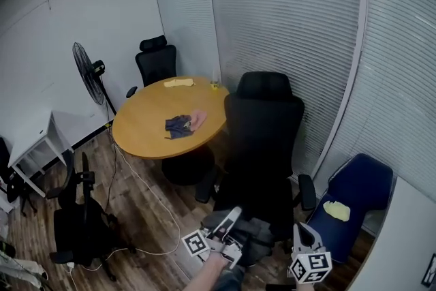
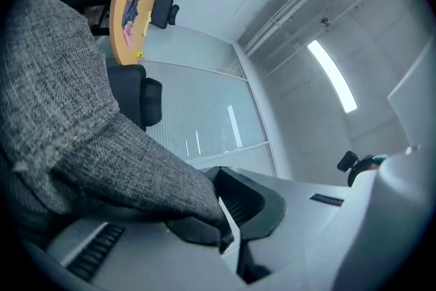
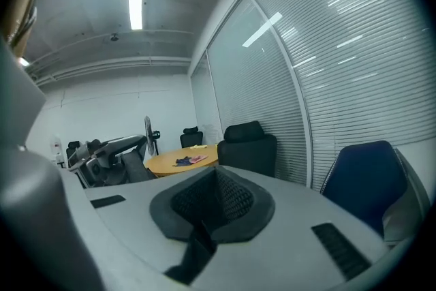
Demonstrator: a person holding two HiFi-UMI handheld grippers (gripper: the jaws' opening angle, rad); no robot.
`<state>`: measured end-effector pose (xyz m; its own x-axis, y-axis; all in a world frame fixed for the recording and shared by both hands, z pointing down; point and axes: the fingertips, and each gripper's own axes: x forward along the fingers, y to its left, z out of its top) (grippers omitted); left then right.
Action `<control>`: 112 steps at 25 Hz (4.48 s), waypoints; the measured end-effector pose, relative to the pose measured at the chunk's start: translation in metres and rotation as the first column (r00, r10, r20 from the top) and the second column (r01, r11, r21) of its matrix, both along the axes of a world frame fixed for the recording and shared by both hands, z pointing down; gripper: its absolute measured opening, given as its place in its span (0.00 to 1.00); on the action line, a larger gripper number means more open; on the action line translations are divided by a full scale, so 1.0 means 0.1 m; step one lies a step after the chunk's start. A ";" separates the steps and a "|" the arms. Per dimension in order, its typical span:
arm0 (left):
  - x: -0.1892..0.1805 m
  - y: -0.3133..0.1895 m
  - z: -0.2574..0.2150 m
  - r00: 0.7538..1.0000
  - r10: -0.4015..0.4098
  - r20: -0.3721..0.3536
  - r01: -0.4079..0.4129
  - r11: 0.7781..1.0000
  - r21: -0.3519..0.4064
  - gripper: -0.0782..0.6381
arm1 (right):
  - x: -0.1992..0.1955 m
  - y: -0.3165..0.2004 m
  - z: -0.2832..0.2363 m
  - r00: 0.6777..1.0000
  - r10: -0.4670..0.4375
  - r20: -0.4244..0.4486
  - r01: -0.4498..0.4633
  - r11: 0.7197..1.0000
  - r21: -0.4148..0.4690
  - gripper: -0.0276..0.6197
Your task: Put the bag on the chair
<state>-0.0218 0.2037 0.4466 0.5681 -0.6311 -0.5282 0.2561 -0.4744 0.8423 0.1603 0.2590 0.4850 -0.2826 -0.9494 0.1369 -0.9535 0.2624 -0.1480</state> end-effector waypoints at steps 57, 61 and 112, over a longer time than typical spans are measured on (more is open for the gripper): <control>0.68 -3.85 0.78 0.992 0.118 -0.036 -0.123 0.969 -0.216 0.14 | 0.25 -3.80 0.47 0.993 0.119 -0.007 -0.119 0.983 -0.138 0.06; 0.74 -4.04 0.83 0.994 0.104 -0.037 -0.109 0.967 -0.230 0.14 | 0.28 -3.96 0.56 0.995 0.097 -0.001 -0.096 0.983 -0.155 0.06; 1.11 -5.09 1.41 0.999 0.033 0.005 -0.031 0.968 -0.250 0.15 | 0.65 -4.80 1.12 0.998 0.062 0.010 -0.057 0.962 -0.266 0.06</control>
